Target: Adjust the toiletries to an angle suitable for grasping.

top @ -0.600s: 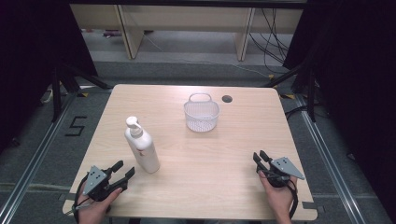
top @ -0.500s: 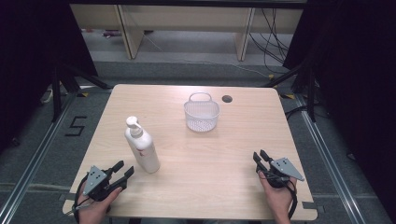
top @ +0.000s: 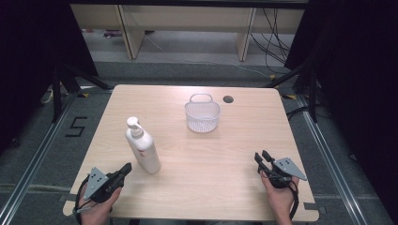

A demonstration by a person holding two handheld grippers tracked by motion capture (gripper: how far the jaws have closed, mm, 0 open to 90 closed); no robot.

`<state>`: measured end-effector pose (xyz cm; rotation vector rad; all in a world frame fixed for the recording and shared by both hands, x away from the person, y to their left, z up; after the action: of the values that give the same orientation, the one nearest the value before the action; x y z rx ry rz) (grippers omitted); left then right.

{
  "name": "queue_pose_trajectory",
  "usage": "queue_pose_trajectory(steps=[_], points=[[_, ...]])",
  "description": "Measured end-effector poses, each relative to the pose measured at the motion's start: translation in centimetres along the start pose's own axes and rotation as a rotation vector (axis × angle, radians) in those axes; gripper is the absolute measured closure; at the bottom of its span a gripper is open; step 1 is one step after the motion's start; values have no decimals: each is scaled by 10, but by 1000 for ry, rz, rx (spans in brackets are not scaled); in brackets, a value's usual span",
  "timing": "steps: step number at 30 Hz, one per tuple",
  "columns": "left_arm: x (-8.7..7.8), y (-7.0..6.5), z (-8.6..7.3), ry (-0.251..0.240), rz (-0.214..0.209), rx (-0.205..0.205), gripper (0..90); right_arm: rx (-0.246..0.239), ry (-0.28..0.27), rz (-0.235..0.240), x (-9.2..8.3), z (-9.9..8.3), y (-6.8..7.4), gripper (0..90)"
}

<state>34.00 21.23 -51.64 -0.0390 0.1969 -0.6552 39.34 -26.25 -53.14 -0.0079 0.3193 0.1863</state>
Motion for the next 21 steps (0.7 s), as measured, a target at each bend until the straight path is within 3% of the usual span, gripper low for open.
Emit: queue_pose_trajectory(steps=[1, 4, 5, 7, 8, 10, 11, 21], points=[[2, -2, 2, -18, -20, -4, 900, 0, 2, -7, 0, 0, 0, 644], [4, -6, 6, -12, -32, -11, 900, -10, -11, 1, 1, 1, -1, 642], [7, -7, 8, -19, -47, -10, 900, 7, -4, 8, 0, 0, 0, 640], [10, -9, 9, -15, -57, -22, 900, -20, -11, -3, 1, 1, -2, 639], [12, -9, 10, -19, -65, -24, 900, 13, 4, -3, 0, 0, 1, 638], [15, -11, 11, -12, -62, -30, 900, 2, 8, -3, 0, -1, 2, 638], [17, -11, 12, -22, -75, -21, 900, -27, 3, -3, 1, 0, 1, 637], [28, -17, 17, 3, -88, 4, 900, -33, 0, -6, 2, 0, 0, 631]])
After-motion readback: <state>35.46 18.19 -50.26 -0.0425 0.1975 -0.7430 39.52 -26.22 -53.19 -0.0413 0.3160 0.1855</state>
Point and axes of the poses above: each handheld gripper's, and its own axes: x roughly forward along the jaws, z roughly out of its top, y roughly to its left, the point moved 6 cm from there along x, roughly forward along the jaws, and after that the axes turned 8 degrees about -z, right-handed, at the moved point
